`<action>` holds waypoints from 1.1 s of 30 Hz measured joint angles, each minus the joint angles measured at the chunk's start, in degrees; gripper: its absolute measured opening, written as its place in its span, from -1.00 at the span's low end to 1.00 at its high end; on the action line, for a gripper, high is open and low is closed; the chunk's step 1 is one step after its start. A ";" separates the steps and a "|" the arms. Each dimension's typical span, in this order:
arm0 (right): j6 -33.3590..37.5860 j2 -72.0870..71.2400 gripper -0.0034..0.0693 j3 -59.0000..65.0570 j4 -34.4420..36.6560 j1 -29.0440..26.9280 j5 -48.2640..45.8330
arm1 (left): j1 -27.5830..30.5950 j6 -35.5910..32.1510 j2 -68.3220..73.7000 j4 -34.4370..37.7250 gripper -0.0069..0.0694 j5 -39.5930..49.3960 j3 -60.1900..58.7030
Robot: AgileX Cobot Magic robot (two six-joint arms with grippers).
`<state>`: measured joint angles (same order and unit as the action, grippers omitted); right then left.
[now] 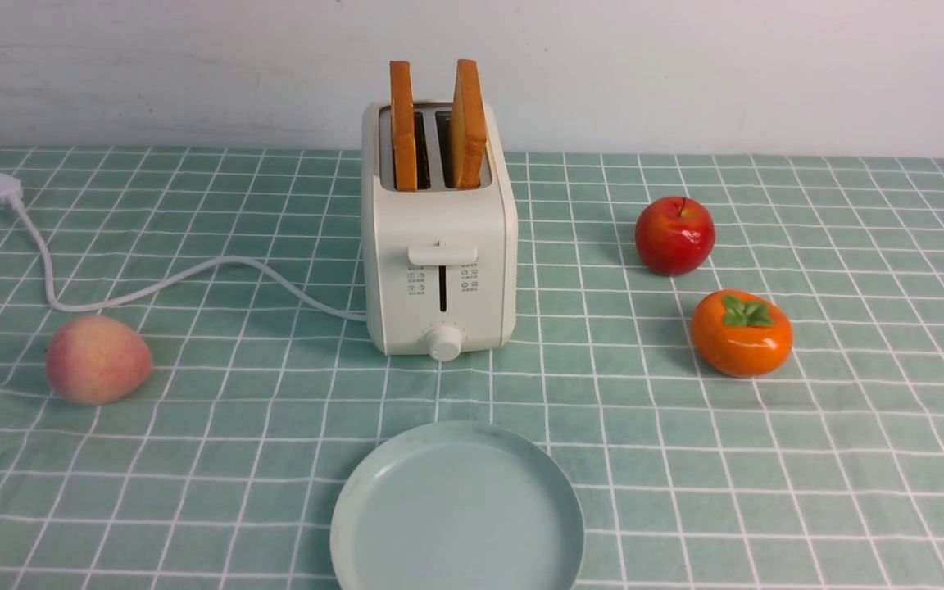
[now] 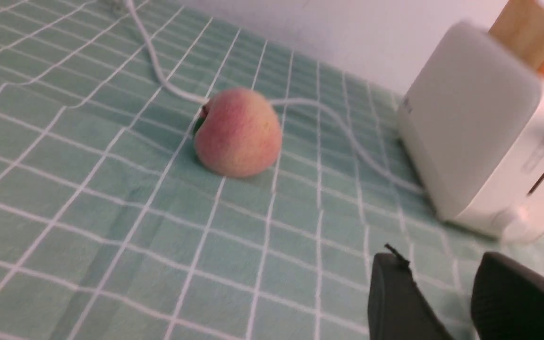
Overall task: Take toasted bread from bread machine on blue coffee table place on plate.
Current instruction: 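Reach for a toast slice standing in the toaster with the left gripper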
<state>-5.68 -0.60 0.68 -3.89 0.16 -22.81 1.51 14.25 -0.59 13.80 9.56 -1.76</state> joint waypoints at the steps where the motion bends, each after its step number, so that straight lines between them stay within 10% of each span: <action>1: 0.00 0.00 -0.25 0.00 0.00 0.00 0.00 | 0.00 0.00 0.00 3.19 -0.19 -1.84 0.00; 11: 0.00 0.00 -0.25 0.11 1.08 0.00 1.26 | 0.00 0.00 0.00 23.20 -0.19 -7.77 0.00; 19: -8.47 0.00 -0.25 0.74 24.34 0.00 18.34 | 0.00 0.00 0.00 37.87 -0.46 -17.15 0.00; 23: -11.19 0.00 -0.25 0.74 33.66 0.00 24.53 | 0.00 -0.30 0.00 38.30 -0.86 -15.24 2.68; 33: -11.82 0.00 -0.25 0.74 38.19 0.00 29.60 | 0.00 -7.22 2.73 28.93 -0.86 2.81 18.24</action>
<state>-17.50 -0.60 1.42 34.30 0.16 6.80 1.51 7.03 2.14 42.74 12.37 16.49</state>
